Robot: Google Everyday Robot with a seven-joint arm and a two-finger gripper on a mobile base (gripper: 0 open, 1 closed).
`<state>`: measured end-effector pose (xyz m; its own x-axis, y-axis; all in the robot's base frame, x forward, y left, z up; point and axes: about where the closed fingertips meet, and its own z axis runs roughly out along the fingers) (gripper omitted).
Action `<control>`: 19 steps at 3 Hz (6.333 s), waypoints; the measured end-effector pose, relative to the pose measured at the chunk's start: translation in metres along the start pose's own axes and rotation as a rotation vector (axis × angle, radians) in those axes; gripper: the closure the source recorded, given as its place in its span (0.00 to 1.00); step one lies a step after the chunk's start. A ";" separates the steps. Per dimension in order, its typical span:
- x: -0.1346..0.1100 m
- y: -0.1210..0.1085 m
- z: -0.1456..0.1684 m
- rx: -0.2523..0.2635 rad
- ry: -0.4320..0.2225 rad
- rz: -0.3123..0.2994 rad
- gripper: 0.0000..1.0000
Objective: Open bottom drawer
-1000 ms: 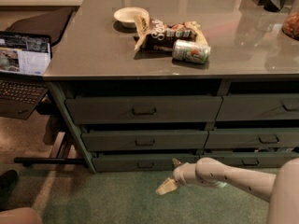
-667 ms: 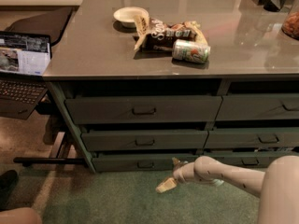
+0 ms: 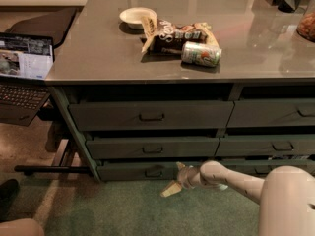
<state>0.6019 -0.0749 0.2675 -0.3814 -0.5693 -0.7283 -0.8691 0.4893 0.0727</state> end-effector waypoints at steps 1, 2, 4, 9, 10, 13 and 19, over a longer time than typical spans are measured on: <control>-0.008 -0.012 0.024 -0.024 -0.011 -0.008 0.00; -0.010 -0.023 0.044 -0.040 -0.008 0.001 0.00; -0.008 -0.036 0.074 -0.070 -0.043 0.032 0.00; 0.004 -0.036 0.079 -0.084 -0.166 0.036 0.42; 0.014 -0.031 0.068 -0.070 -0.150 0.036 0.39; 0.063 -0.001 0.030 -0.046 -0.024 0.053 0.00; 0.141 0.036 -0.042 -0.137 0.307 0.025 0.29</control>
Offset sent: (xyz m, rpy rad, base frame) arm 0.0617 0.0288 -0.0380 0.0270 0.0337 0.0273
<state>0.5040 -0.1655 0.1959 -0.4617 -0.7409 -0.4877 -0.8848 0.4237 0.1939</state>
